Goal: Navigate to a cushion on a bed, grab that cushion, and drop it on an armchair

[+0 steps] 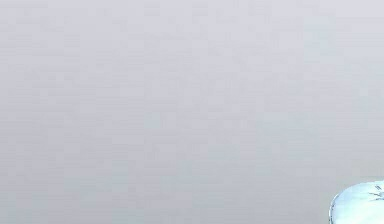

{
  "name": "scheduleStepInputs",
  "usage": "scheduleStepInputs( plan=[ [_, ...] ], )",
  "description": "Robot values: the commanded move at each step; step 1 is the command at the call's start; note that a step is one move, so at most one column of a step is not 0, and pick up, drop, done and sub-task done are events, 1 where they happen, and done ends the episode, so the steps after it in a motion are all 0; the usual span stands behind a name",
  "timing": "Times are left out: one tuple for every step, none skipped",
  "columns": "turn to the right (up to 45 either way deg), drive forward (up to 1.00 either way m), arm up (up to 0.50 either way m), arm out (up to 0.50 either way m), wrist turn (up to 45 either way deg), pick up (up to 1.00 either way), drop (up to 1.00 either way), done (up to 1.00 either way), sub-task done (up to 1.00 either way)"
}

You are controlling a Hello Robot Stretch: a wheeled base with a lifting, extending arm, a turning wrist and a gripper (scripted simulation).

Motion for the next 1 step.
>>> scheduleStepInputs(
  plan=[
    [-45.0, 0.0, 0.0, 0.0, 0.0, 0.0, 0.0, 0.0, 0.0]
  ],
)
